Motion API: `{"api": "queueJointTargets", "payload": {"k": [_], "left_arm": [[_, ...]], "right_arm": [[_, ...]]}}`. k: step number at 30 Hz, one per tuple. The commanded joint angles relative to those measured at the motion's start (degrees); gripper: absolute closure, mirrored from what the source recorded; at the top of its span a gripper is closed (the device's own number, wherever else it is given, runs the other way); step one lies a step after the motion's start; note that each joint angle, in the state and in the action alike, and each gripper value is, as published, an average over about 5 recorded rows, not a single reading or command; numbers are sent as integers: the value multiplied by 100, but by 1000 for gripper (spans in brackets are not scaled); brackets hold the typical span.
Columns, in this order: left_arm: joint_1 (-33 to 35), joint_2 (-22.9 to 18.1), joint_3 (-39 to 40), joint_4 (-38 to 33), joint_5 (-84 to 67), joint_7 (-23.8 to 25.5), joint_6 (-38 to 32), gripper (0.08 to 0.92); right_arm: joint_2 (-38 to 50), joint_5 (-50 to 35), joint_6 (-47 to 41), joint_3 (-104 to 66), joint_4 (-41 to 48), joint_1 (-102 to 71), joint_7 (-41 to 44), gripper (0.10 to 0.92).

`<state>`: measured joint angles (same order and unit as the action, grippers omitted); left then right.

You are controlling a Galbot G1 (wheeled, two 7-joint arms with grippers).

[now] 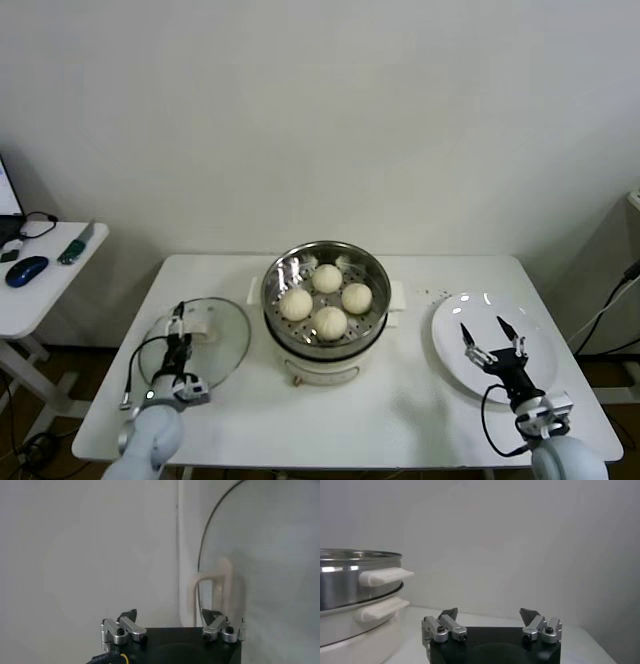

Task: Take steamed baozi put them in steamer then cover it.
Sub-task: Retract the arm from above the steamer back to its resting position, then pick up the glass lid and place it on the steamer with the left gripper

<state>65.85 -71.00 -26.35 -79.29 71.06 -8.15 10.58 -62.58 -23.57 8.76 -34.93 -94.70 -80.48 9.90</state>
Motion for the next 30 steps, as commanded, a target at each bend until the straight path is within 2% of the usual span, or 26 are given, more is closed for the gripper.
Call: {"api": "queueJointTargets", "payload": {"k": [1,16,23,30], "left_arm": [[-254,-2,100,283,-249,-82,12,200],[-199,-6,156,257,-411,-45,-51,619],[7,74,127,-314,-416,-89,186,822],[654,330,-59,-1658,-358,-112,895,849]], "right_arm": [[-21,123,14,50,131,51,55,203],[-134,124,25,82,175,65,86,203],[-121,137,45,68,183,61,88,203],[-79,150,65,66,201,86,87,203]]}}
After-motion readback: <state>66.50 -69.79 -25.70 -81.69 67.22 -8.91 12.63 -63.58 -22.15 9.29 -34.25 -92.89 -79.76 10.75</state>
